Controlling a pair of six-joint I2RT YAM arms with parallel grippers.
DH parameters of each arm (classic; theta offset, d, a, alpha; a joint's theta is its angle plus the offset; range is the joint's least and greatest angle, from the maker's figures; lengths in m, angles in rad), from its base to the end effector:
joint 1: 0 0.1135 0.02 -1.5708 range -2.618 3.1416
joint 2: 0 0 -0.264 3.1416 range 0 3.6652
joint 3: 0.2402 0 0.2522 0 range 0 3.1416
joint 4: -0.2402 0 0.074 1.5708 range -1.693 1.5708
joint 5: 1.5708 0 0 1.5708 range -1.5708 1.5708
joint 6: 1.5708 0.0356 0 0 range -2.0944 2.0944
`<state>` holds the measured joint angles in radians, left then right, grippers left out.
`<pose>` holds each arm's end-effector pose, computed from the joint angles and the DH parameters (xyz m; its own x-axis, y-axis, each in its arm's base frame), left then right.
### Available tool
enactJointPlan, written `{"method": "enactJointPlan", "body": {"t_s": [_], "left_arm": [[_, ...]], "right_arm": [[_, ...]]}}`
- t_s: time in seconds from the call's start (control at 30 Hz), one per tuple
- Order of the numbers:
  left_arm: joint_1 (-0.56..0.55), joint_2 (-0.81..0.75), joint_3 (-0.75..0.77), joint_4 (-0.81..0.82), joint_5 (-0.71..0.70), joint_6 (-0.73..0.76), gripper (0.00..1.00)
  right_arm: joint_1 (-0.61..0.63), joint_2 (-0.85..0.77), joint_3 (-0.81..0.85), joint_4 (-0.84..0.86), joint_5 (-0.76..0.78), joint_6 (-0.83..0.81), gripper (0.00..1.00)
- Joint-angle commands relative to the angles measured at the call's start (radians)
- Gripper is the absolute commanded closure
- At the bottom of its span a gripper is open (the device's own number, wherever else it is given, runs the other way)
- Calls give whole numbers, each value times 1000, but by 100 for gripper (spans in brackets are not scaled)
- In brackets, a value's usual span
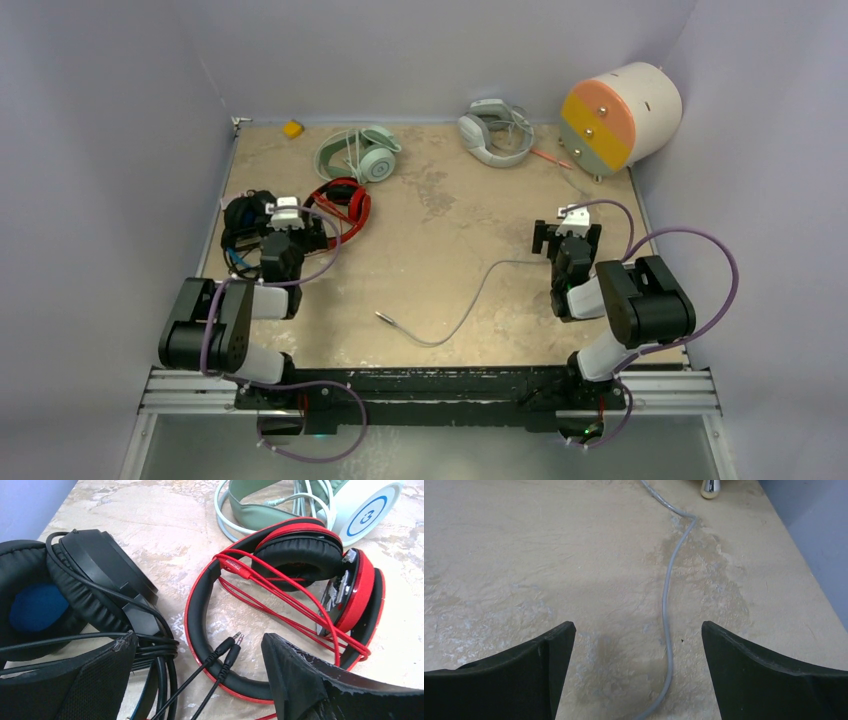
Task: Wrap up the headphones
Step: Reset both arms
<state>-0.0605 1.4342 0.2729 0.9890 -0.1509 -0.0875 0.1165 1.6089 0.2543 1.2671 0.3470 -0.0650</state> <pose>0.2441 -0.0094 0.1555 -0.1628 -0.0767 -0.9837 -0.1027 0.9929 -0.0604 0.2480 0.0168 0.1415 -0.1014 -0.0734 -0.9921 0.2211 0.9707 -0.0944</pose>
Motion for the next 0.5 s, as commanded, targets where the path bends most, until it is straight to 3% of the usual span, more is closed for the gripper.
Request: {"method": "enactJointPlan", "body": {"t_s": [0.0,0.17,0.47], "left_arm": [[47,101,-34,239,94,28,8],[75,158,40,148,145,13,9],[91,163,29,171,146,11,4]], "right_arm": [[-9,-16,18,-17,10,13,1],[-10,-10,13,10,11,2,1],[-11,-10,13,8,10,2,1]]}}
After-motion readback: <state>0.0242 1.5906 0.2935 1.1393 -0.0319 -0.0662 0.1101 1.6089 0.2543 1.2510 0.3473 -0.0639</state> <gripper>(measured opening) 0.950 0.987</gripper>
